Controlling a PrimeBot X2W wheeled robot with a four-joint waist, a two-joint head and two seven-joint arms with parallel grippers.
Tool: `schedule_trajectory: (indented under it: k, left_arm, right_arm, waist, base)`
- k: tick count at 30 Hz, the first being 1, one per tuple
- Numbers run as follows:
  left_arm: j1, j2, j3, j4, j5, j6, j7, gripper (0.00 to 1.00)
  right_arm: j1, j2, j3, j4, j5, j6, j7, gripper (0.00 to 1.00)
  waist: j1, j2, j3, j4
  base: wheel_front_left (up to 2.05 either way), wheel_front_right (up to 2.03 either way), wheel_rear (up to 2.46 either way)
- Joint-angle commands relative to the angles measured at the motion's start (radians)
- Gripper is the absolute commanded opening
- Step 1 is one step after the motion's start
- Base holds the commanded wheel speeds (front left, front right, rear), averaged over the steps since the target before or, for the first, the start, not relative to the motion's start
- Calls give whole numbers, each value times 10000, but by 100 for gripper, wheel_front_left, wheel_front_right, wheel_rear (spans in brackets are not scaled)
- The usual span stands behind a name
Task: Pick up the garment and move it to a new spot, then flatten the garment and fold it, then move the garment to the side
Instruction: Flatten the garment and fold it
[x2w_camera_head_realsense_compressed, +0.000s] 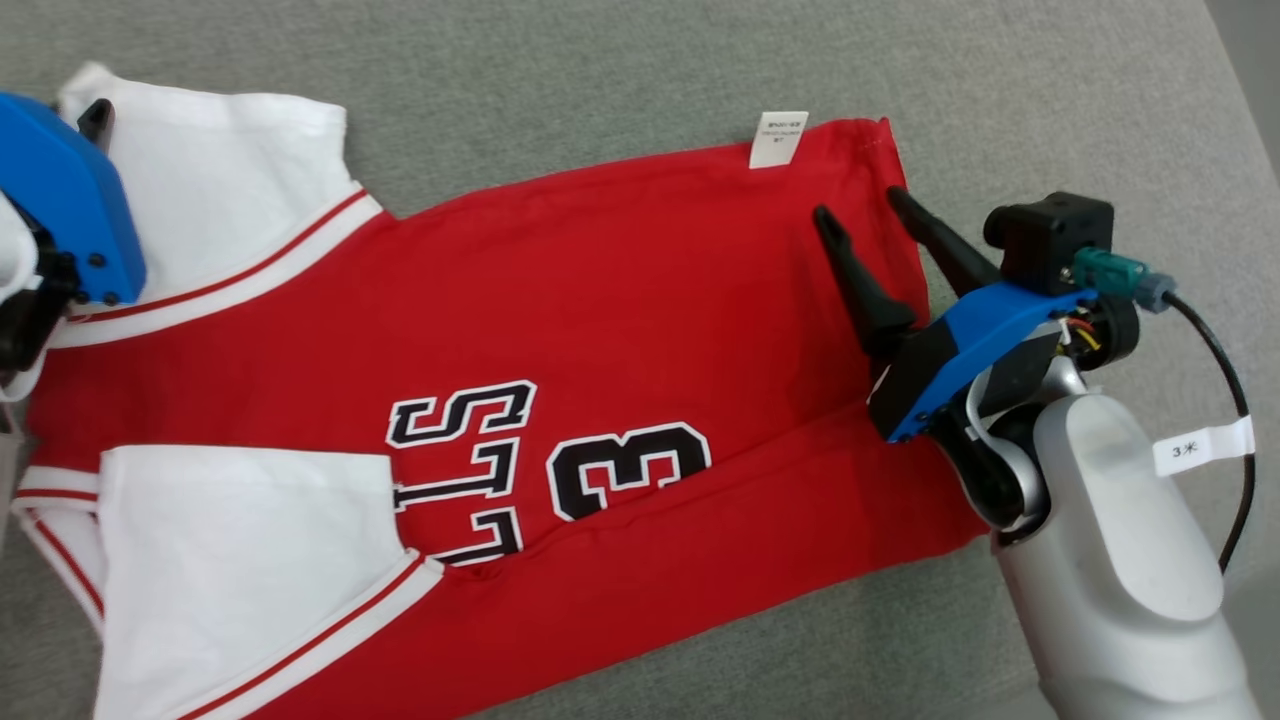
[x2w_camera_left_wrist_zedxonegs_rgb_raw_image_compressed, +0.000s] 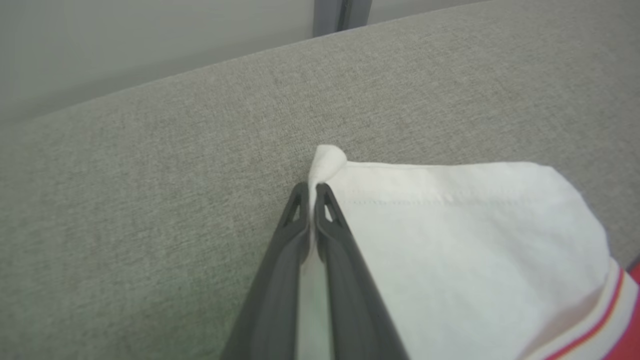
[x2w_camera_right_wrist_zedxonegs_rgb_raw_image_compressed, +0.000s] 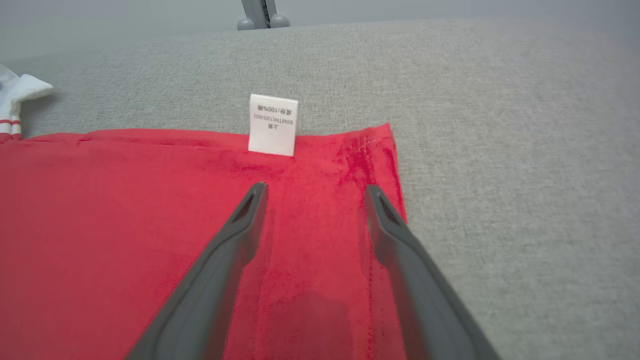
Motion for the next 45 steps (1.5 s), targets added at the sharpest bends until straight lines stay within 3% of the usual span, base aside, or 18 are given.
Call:
schedule_trajectory:
  k: [1,14,21,30,31,32,33,35,36,45]
  left_arm:
    - [91,-83,-39,-87,-46,-100,-115,0]
    - [192,-925,-643,-512,-10,-637,-1501,0]
    - [339,-1381,-1142,-982,-25,-837,-2004,0]
    - [417,-1686,-1452,-1219,-20,-899,-2339,0]
    - [402,-1675,-1451,-1220,-22,-897,-2349,0]
    - [380,-1666,-1448,-1232,-25,-897,-2361,0]
    - [352,-1655,-1448,-1238,-23,-898,-2366,0]
    - [315,-1627,-1428,-1237,-20,-884,-2423,0]
    - [299,-1614,-1418,-1233,-17,-874,-2444,0]
    - [566,-1535,-1372,-1277,-31,-812,-2871,0]
  right_arm:
    - [-224,-141,-76,90,-66,1,27,100]
    - [-1300,-1444,-435,1478,-638,1,1000,100]
    - [-1878,-2441,-48,2692,-892,1,2190,100]
    - [-2122,-2988,140,3420,-749,1,2838,100]
    - [-2128,-3009,164,3543,-763,1,2882,97]
    - [-2151,-2998,150,3651,-697,1,2876,67]
    - [-2199,-2954,142,3756,-667,1,2845,49]
    - [-2241,-2853,154,3892,-744,1,2812,29]
    - [-2260,-2838,147,3947,-749,1,2787,0]
    - [-2477,-2865,486,3666,-682,1,1543,0]
  waist:
    - [-1,-3,-96,110]
    - [-1,-3,-1044,1538]
    - [-1,-3,-1190,2356]
    - [-1,-3,-1113,2774]
    - [-1,-3,-1081,2792]
    - [-1,-3,-1044,2809]
    - [-1,-3,-1013,2818]
    - [-1,-3,-976,2815]
    - [-1,-3,-964,2813]
    - [-1,-3,-1312,2735]
  base:
    - [0,0,0]
    - [0,0,0]
    - [0,0,0]
    - [0,0,0]
    - [0,0,0]
    - [0,0,0]
    - [0,0,0]
    - [0,0,0]
    - [0,0,0]
    - [0,0,0]
